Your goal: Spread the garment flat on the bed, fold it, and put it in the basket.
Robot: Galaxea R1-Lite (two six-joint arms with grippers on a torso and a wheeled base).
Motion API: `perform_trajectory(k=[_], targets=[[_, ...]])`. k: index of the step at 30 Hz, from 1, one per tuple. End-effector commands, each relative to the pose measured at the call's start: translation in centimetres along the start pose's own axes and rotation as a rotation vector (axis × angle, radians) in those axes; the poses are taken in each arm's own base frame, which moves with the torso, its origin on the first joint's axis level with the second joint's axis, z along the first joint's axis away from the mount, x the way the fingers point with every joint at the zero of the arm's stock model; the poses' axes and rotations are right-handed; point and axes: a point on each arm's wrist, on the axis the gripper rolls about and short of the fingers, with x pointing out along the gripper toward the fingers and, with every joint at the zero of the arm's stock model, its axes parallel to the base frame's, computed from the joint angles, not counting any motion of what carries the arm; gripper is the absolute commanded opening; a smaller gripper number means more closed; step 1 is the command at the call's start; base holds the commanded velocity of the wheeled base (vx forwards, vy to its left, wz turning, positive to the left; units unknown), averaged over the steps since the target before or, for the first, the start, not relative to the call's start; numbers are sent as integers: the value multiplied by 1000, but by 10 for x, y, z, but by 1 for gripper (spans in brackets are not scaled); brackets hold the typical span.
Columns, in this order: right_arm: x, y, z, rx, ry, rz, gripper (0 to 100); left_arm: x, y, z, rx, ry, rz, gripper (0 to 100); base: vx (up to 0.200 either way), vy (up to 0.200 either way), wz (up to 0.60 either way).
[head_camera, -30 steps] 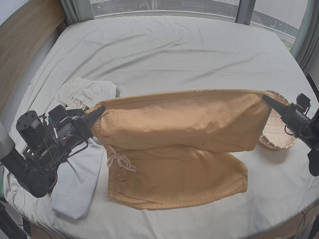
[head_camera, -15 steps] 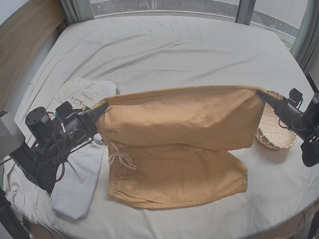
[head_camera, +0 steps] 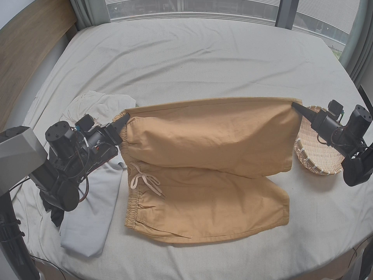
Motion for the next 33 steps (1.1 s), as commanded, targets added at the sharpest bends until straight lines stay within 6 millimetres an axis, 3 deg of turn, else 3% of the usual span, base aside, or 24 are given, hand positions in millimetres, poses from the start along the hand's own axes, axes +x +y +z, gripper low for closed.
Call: perform_trajectory(k=[1, 11, 20, 21, 23, 24, 33], targets=[[12, -18, -10, 14, 15, -7, 0, 15, 15, -16, -6, 10, 15, 0, 0, 0, 0], [30, -40, -19, 12, 17, 0, 0, 36, 32, -30, -4, -27, 45, 0, 0, 0, 0], [39, -47, -15, -8, -6, 16, 0, 45, 37, -32, -7, -46, 38, 0, 0, 0, 0], [40, -49, -16, -8, -6, 16, 0, 46, 37, -32, -10, -48, 36, 100, 0, 0, 0], [42, -50, -17, -9, -7, 16, 0, 48, 36, -30, -8, -58, 30, 100, 0, 0, 0], [42, -51, -17, -8, -6, 16, 100, 48, 36, -30, -8, -58, 30, 100, 0, 0, 0], [46, -54, -16, -18, -20, 14, 100, 53, 42, -23, -59, -92, 71, 100, 0, 0, 0]])
